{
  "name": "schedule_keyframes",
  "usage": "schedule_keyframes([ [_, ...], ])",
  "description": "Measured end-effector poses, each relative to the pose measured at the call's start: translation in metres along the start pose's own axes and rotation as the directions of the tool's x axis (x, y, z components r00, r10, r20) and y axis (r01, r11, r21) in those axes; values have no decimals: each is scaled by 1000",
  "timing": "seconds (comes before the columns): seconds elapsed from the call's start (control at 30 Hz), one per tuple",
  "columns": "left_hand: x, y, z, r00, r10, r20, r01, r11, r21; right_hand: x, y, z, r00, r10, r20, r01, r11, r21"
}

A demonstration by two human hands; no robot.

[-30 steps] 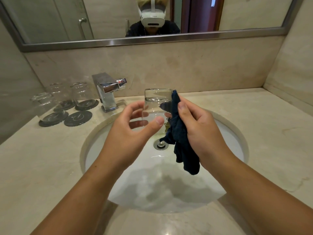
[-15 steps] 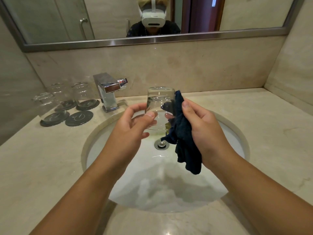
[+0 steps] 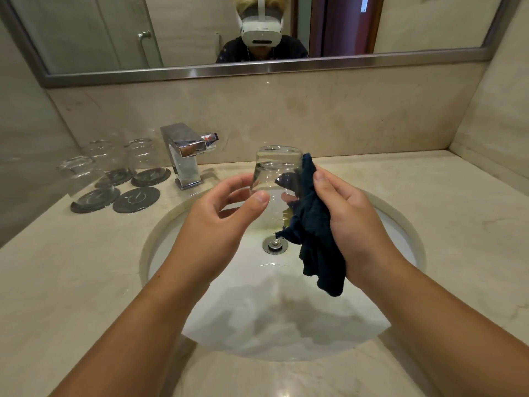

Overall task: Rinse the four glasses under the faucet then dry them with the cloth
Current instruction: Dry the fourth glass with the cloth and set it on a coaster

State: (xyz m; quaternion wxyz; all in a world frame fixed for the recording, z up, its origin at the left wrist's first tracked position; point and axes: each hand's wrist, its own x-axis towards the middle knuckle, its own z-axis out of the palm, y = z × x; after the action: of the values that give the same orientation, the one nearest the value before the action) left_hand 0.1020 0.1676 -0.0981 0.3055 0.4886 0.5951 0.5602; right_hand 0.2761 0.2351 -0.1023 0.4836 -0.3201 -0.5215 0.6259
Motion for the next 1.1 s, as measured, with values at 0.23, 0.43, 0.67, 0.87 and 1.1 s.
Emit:
schedule_keyframes([
  [0.23,-3,-1,8,1000,4,25,-6,996,88,-3,2,3,993,-114,20,116,981,-158],
  [0.43,-3,0,4,1000,-11,29,11,1000,-1,-5,-3,5,998,-44,45,47,997,-69],
  [0.67,1,-4,7,996,-70,60,75,994,-78,-4,-3,5,1000,27,4,-27,1000,16],
  [0.87,-2,-4,9,999,-24,24,22,996,87,-7,-3,6,999,-42,-32,38,993,-113],
  [1.1,-2,-2,7,999,-39,23,38,999,31,-8,-4,7,999,-41,-3,40,995,-91],
])
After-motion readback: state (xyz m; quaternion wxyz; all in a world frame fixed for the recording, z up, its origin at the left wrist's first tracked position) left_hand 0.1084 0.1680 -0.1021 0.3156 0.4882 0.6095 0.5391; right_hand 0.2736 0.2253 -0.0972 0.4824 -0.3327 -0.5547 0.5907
